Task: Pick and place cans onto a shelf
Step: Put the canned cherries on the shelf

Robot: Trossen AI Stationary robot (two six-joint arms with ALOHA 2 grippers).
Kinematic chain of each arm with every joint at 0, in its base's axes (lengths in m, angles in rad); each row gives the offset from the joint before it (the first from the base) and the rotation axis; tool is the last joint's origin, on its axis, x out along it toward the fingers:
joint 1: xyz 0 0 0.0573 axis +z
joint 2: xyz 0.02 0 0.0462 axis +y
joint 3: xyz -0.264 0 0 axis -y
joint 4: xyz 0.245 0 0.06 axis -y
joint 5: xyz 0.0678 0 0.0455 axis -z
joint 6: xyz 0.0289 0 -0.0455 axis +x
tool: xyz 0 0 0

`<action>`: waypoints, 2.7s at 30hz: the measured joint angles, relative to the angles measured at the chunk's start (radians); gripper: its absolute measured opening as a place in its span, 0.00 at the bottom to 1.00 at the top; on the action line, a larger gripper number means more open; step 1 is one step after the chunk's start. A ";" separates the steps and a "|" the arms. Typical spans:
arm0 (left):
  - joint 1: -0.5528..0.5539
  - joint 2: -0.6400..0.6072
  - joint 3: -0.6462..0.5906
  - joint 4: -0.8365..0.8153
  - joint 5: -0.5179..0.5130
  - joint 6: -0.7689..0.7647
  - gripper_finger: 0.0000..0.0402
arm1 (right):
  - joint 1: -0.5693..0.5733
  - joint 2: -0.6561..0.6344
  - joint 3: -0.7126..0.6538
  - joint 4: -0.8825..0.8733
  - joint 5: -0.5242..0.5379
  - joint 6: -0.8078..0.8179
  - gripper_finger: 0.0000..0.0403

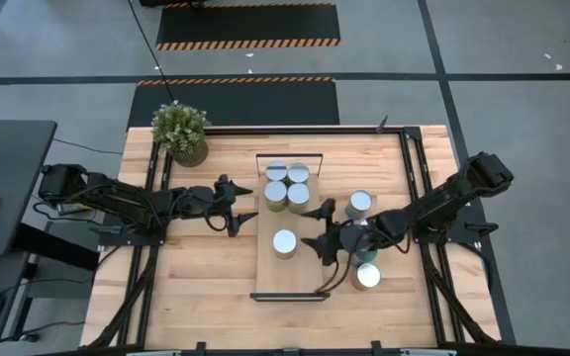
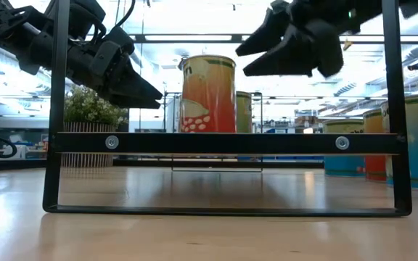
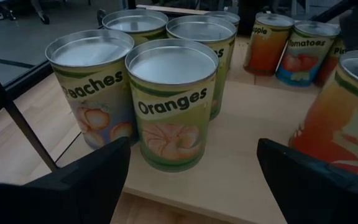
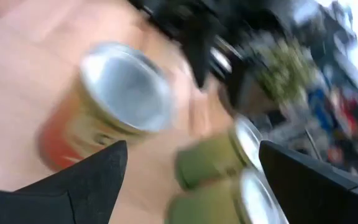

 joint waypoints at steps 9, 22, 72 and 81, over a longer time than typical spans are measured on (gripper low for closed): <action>0.000 0.000 0.000 -0.016 0.000 -0.023 0.89 | -0.089 -0.060 0.133 -0.553 0.128 0.646 0.92; 0.000 0.000 0.000 -0.019 0.000 -0.026 0.89 | -0.416 -0.065 0.137 -1.021 -0.256 1.211 0.92; 0.002 0.000 0.000 -0.031 0.000 -0.003 0.89 | -0.345 -0.051 0.486 -1.338 -0.467 1.069 0.79; 0.002 0.000 0.000 -0.028 0.000 -0.004 0.89 | -0.222 0.154 0.711 -1.328 -0.478 0.974 0.79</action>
